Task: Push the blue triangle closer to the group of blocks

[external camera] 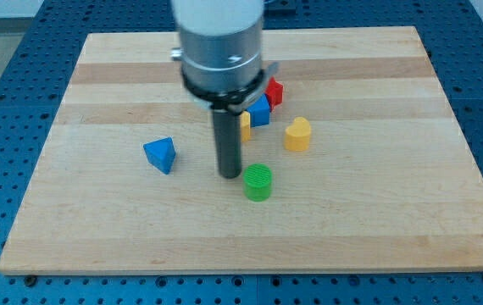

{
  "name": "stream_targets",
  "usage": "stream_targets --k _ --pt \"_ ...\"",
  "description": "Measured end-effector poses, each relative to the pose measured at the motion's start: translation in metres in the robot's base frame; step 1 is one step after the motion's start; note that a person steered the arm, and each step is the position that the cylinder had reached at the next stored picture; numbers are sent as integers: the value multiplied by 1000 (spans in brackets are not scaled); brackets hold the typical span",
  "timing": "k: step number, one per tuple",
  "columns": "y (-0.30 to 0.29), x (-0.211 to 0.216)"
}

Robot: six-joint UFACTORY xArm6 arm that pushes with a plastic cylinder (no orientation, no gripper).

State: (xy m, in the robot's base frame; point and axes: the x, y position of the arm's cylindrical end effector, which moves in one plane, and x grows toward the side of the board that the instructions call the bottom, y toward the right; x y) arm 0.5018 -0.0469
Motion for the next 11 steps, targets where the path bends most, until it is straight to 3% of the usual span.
stream_targets --k 2,3,11 --pt "-83 24" --pt "-101 4" --pt "-91 -73"
